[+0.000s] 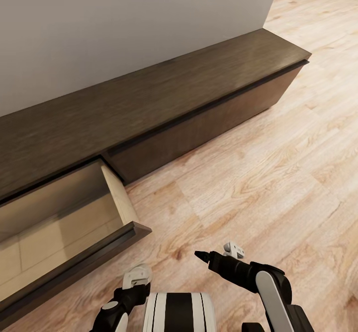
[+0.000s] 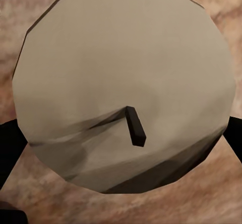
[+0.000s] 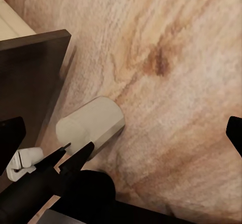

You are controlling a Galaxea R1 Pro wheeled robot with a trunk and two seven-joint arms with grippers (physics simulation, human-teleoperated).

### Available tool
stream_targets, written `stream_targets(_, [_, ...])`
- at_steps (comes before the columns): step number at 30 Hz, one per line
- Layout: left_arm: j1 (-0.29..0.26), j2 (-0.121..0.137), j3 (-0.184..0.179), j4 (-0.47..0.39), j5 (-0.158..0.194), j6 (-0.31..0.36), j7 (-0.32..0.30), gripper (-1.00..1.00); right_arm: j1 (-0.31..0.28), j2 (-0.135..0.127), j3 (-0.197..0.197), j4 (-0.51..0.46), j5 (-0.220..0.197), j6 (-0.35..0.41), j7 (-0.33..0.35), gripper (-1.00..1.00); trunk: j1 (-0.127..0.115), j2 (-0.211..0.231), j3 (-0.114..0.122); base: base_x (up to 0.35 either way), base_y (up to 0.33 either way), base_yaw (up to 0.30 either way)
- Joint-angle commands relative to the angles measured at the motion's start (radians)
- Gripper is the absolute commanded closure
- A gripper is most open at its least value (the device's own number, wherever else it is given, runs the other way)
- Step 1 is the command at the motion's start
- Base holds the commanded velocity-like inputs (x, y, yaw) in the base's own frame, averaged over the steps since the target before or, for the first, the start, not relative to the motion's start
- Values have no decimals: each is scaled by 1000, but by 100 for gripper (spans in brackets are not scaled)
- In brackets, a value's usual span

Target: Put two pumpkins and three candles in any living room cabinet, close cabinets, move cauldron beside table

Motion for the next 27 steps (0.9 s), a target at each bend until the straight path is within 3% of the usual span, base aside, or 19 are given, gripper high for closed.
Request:
stream_targets(1, [0, 0, -2, -1, 9, 4, 9, 100, 0, 0, 0, -1, -6, 4, -6, -100, 0, 0, -1, 0, 0, 0])
stream_targets(18, [0, -1, -1, -7, 10, 6, 11, 100, 0, 0, 0, -1, -6, 4, -6, -100, 0, 0, -1, 0, 0, 0])
stream_targets(27, [0, 0, -1, -9, 10, 10, 12, 100, 0, 0, 0, -1, -6, 4, -6, -100, -4, 2, 34, 0, 0, 0])
